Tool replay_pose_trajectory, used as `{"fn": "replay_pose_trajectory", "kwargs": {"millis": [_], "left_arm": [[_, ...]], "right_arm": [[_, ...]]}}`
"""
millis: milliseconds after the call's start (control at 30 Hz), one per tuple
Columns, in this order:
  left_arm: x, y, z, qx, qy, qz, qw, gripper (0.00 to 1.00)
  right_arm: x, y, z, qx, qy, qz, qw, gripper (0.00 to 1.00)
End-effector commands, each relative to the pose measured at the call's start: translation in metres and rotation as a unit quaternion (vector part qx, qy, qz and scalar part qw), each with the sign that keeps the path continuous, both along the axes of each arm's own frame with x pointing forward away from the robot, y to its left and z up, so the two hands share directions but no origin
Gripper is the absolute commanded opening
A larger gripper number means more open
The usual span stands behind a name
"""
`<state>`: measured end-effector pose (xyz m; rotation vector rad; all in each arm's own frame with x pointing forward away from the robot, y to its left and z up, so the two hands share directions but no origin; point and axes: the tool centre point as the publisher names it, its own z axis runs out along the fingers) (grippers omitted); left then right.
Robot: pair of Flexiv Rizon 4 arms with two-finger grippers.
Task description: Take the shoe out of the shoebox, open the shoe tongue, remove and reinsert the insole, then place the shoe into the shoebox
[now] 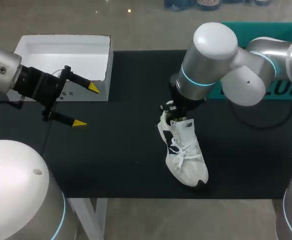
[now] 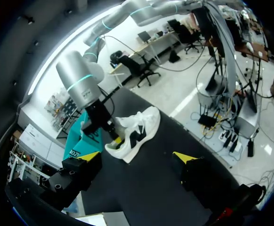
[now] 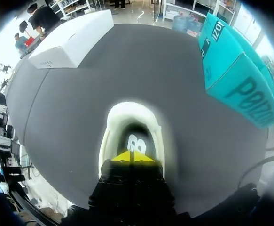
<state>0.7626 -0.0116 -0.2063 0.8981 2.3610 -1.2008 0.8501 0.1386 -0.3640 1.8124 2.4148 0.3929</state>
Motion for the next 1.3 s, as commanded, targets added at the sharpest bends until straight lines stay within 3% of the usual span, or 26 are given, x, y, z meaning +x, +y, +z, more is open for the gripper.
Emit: {"fn": "replay_pose_trajectory", "kwargs": {"millis": [33, 533, 667, 1300], "left_arm": [[0.000, 0.000, 0.001, 0.002, 0.000, 0.000, 1.000, 1.00], [0.000, 0.000, 0.001, 0.002, 0.000, 0.000, 1.000, 1.00], [0.000, 0.000, 0.001, 0.002, 0.000, 0.000, 1.000, 1.00], [0.000, 0.000, 0.001, 0.002, 0.000, 0.000, 1.000, 1.00]], "right_arm": [[0.003, 0.003, 0.002, -0.009, 0.008, 0.001, 1.000, 0.00], [0.006, -0.003, -0.046, -0.030, 0.065, -0.001, 0.997, 0.00], [0.005, -0.003, -0.050, -0.032, 0.071, -0.002, 0.997, 0.00], [-0.012, -0.012, 0.006, -0.040, 0.064, 0.012, 0.997, 0.00]]}}
